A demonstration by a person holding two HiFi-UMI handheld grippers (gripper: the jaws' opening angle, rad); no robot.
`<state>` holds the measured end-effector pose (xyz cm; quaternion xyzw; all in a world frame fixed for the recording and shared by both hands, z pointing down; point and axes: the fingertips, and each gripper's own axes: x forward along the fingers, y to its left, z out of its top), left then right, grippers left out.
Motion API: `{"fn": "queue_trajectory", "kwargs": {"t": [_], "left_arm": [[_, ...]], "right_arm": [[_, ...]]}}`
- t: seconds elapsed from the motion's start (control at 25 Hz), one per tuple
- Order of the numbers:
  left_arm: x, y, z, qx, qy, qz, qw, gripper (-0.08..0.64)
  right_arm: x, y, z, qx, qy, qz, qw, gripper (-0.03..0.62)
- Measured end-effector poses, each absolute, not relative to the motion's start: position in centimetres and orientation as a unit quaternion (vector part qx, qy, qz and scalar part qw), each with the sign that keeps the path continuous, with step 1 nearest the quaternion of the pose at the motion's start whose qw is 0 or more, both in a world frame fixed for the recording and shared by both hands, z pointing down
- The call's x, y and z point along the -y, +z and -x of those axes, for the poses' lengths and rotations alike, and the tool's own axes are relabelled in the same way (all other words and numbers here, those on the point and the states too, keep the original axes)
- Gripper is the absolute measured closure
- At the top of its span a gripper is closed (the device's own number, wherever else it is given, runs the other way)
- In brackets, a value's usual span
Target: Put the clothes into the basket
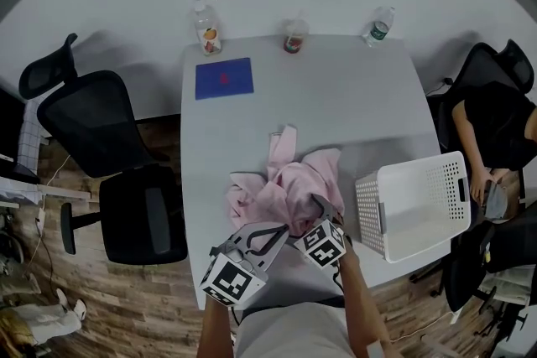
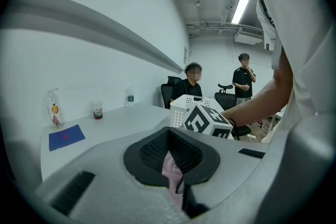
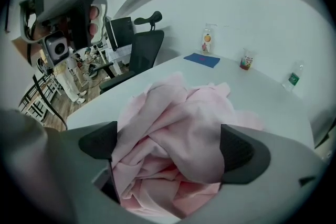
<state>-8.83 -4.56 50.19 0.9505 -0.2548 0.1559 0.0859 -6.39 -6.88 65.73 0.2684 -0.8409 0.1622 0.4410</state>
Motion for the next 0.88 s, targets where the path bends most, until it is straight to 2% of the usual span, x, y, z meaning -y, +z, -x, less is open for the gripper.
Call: {"fn": "queue_trajectory", "kwargs": {"t": [0.88], "left_arm": [[5.4,51.3,9.3,0.257,0.155,-0.949,0.092,0.558]], "right_arm": [[8.6,71.7,6.6,0.818,0.179,-0.286,0.465,0.015]]}}
